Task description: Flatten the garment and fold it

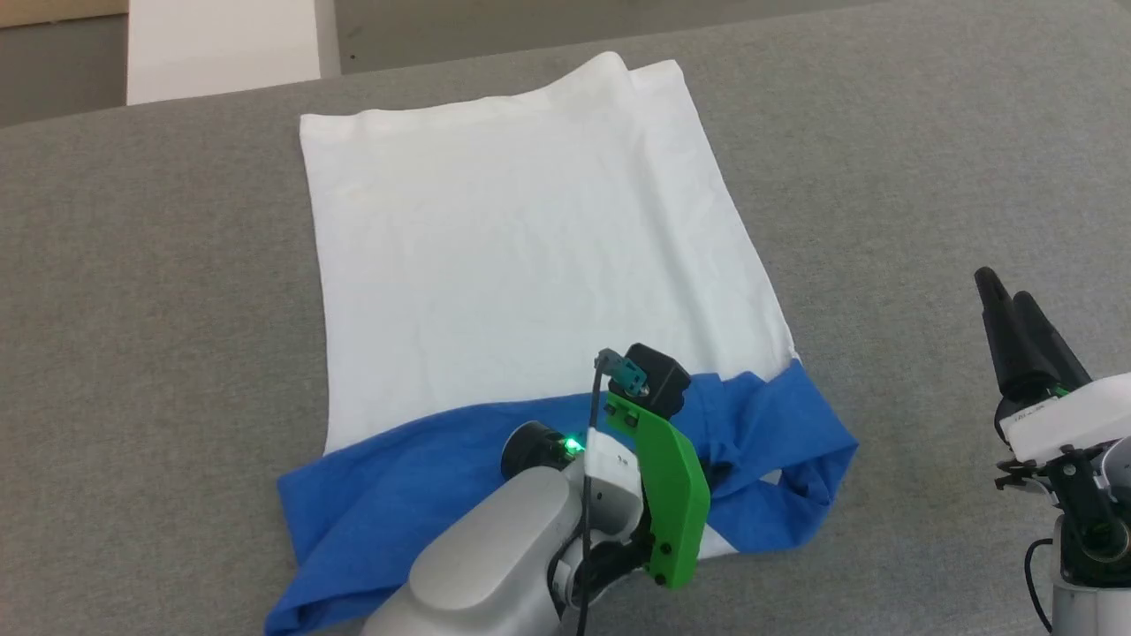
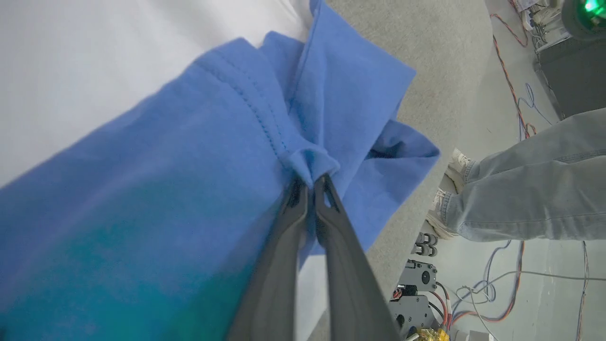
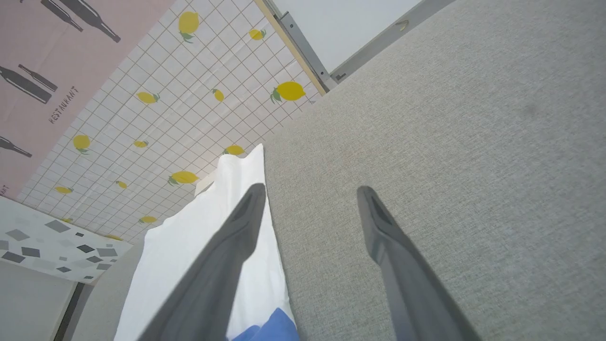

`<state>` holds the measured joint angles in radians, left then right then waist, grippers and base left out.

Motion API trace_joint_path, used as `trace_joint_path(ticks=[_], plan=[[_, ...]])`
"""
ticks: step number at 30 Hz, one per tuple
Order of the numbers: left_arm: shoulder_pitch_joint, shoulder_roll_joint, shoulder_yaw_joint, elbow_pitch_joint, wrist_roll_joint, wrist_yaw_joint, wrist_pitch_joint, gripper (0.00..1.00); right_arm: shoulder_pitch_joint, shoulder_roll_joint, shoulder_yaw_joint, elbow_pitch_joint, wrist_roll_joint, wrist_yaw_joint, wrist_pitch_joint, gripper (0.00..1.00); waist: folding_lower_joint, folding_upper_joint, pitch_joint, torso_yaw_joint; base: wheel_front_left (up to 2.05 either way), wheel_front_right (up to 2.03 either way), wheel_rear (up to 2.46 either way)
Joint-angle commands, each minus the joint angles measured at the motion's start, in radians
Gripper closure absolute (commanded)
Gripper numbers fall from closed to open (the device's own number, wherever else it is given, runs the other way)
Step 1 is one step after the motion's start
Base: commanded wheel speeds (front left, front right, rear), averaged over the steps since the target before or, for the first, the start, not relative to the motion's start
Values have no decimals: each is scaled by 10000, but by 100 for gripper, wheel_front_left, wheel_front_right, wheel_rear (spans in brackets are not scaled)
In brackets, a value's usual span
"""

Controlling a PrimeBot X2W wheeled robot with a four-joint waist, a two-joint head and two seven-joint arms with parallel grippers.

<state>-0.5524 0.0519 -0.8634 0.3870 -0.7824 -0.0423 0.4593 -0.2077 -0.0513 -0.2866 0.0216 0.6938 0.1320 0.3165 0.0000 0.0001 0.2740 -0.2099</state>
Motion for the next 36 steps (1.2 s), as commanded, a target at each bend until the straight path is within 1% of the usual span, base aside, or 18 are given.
trace_joint_path(ticks=[1,5,6,8,10,12,14,16,18,21,23,26,29,32,36], plan=[[1,-16,72,-140,-310,-8,111,0,27,11,35,52,0,-13,-57,0,0,-1,-166,175,0,0,0],[-288,-16,380,-728,-933,-67,316,0,50,11,-4,107,-75,-13,-30,0,0,-1,-381,427,0,0,0],[-324,-16,565,-952,-1283,-101,408,0,56,11,-24,115,-101,-13,-8,0,0,-1,-453,504,0,0,0],[-498,42,929,-1324,-1583,-78,450,0,60,11,-46,113,-138,-13,36,0,0,-1,-582,619,0,0,0],[-601,89,1529,-1706,-1927,14,202,0,60,11,-56,84,-174,-13,86,0,0,-1,-690,720,0,0,0],[-753,301,2134,-2005,-1988,90,-260,0,47,11,-51,46,-234,-13,154,0,0,-1,-775,803,0,0,0],[-847,546,2877,-2193,-1891,262,-1066,0,14,11,-21,-7,-283,-13,232,0,0,-1,-810,857,0,0,0],[-939,1022,3426,-2205,-1380,464,-1918,0,-19,11,41,-57,-359,-13,330,0,0,-1,-827,918,0,0,0],[-845,1325,4043,-2140,-1092,651,-2892,0,-73,11,115,-98,-430,-13,426,0,0,-1,-810,963,0,0,0],[-581,1921,4680,-2007,-472,855,-4208,0,-180,11,207,-170,-520,-13,537,0,0,-1,-673,1041,0,0,0],[-384,2345,4990,-1917,102,1021,-5156,0,-257,11,292,-198,-595,-13,621,0,0,-1,-556,1093,0,0,0],[1,2780,5365,-1793,768,1239,-6464,0,-452,11,390,-224,-808,-13,773,0,0,-1,-298,1170,0,0,0],[374,2969,5774,-1915,1149,1418,-7012,0,-840,11,438,-166,-1098,-13,967,0,0,-1,32,1219,0,0,0],[725,3029,6262,-2280,1437,1548,-7168,0,-1549,11,482,45,-1439,-13,1347,0,0,-1,486,1284,0,0,0],[1090,2951,6865,-3160,1922,1684,-7204,0,-3147,-49,532,580,-2169,-13,2126,0,0,-1,1315,1475,0,0,0]])
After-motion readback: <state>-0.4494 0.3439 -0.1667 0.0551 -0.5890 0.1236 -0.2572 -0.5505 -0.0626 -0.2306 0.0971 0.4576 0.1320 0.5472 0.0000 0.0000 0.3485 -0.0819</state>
